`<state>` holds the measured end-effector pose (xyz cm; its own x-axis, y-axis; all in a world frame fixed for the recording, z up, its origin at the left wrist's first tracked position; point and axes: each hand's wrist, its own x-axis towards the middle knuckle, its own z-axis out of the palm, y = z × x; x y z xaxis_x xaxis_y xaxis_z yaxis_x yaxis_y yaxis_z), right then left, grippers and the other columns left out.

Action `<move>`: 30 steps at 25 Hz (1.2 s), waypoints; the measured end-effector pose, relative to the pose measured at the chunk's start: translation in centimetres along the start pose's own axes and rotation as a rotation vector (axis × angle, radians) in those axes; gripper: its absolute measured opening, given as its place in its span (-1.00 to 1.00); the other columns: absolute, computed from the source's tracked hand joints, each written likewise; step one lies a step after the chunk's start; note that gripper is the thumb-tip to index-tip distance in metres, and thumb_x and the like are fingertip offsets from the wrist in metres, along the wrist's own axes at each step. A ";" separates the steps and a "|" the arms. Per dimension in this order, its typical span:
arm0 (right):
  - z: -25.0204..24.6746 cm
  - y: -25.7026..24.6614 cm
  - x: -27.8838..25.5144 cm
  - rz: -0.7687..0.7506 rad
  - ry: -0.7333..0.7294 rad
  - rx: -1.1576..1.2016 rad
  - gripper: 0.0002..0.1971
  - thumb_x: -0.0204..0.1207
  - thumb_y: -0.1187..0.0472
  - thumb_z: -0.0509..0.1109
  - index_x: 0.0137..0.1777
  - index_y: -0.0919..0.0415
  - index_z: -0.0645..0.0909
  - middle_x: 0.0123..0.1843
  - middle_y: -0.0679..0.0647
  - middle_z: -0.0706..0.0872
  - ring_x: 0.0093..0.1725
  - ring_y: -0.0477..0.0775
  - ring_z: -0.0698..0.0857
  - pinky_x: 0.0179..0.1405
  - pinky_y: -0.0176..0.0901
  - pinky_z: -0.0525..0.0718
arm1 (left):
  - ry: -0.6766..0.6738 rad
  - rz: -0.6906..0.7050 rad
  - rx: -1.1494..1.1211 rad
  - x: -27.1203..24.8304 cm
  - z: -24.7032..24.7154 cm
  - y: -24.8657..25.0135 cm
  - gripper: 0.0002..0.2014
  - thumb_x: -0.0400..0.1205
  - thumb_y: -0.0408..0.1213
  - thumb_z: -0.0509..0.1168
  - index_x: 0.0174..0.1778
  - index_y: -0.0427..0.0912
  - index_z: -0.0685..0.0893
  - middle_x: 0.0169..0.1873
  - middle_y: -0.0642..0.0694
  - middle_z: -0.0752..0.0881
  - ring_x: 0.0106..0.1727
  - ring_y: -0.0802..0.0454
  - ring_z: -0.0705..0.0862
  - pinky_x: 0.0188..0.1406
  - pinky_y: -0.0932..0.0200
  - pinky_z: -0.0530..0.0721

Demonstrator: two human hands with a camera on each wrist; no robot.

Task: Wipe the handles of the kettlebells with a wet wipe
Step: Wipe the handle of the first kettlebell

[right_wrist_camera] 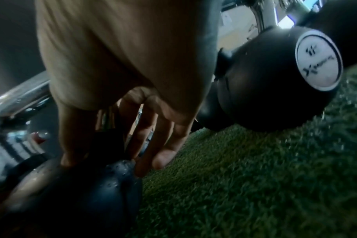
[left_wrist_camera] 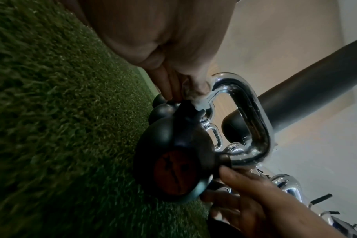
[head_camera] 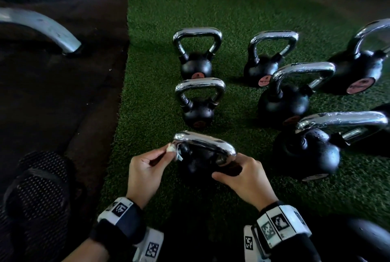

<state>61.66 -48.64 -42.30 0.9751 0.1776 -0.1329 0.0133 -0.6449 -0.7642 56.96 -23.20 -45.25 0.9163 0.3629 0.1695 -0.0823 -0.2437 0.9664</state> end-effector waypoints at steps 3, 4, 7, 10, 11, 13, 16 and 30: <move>-0.5 -0.1 -1.1 -0.117 -0.001 -0.126 -0.76 0.24 0.02 0.73 -0.29 -0.10 0.68 -0.32 -0.26 0.75 -0.24 -0.31 0.72 -0.30 -0.56 0.56 | -0.036 0.005 0.086 2.7 1.0 0.4 -0.80 0.51 -0.01 0.53 0.04 0.17 0.87 -0.01 0.25 0.86 0.08 0.36 0.81 0.08 0.50 0.68; -0.5 -0.3 -1.4 -0.171 -0.019 -0.176 -0.80 0.27 0.04 0.71 -0.26 -0.07 0.71 -0.30 -0.22 0.75 -0.25 -0.26 0.73 -0.29 -0.53 0.57 | -0.048 0.016 0.115 3.5 1.5 0.6 -0.80 0.54 -0.07 0.54 0.07 0.09 0.87 -0.01 0.25 0.86 0.07 0.38 0.80 0.08 0.49 0.69; 0.2 -1.5 -2.2 -0.317 -0.146 -0.336 -0.85 0.42 -0.01 0.48 -0.05 -0.05 0.78 -0.16 -0.14 0.75 -0.17 -0.12 0.74 -0.14 -0.26 0.69 | -0.129 0.108 0.138 5.2 3.9 1.5 -0.78 0.57 -0.25 0.54 0.13 -0.07 0.87 -0.06 0.37 0.83 0.05 0.40 0.80 0.08 0.49 0.70; 1.1 -2.0 -2.1 -0.294 -0.152 -0.359 -0.70 0.51 -0.14 0.32 0.09 -0.08 0.78 -0.05 -0.14 0.79 -0.08 -0.09 0.76 0.00 -0.15 0.72 | -0.199 0.143 0.155 5.9 5.3 2.3 -0.75 0.56 -0.33 0.55 0.10 0.07 0.87 -0.10 0.42 0.82 0.00 0.41 0.81 0.03 0.51 0.69; 1.1 -2.1 -1.6 -0.258 -0.084 -0.263 -0.72 0.51 -0.13 0.39 0.10 -0.10 0.81 -0.05 -0.14 0.80 -0.10 -0.15 0.76 0.01 -0.17 0.73 | -0.227 0.128 0.132 6.0 5.5 2.4 -0.73 0.56 -0.34 0.55 0.10 0.11 0.86 -0.08 0.37 0.83 0.01 0.40 0.81 0.02 0.50 0.70; 1.0 -1.9 -0.2 -0.180 0.067 -0.057 -0.71 0.47 -0.06 0.58 0.17 -0.09 0.80 -0.03 -0.18 0.75 -0.09 -0.25 0.72 0.04 -0.30 0.71 | -0.276 0.134 0.137 5.7 5.3 2.4 -0.69 0.57 -0.35 0.54 0.15 0.12 0.85 -0.03 0.34 0.84 0.05 0.40 0.80 0.06 0.51 0.68; 1.8 -1.8 1.6 -0.026 -0.080 0.033 -0.32 0.39 -0.15 0.62 0.52 -0.17 0.55 0.22 -0.19 0.70 0.21 -0.22 0.67 0.23 -0.47 0.54 | -0.269 0.173 0.240 5.8 5.3 3.2 -0.73 0.57 -0.34 0.54 0.14 0.06 0.87 -0.04 0.34 0.84 0.04 0.46 0.78 0.04 0.57 0.64; 3.4 -0.4 1.9 0.046 -0.056 0.257 -0.16 0.23 -0.22 0.68 0.55 -0.09 0.57 0.25 -0.21 0.78 0.26 -0.31 0.70 0.33 -0.43 0.57 | -0.511 0.044 -0.218 7.9 3.0 6.0 -0.65 0.45 -0.22 0.56 0.17 0.03 0.86 0.14 0.03 0.85 0.27 0.11 0.79 0.23 0.35 0.70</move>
<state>62.73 -45.53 -44.42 0.9594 0.1981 -0.2008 -0.0946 -0.4449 -0.8906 64.90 -24.54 -38.72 0.9792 -0.1387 0.1481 -0.1546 -0.0372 0.9873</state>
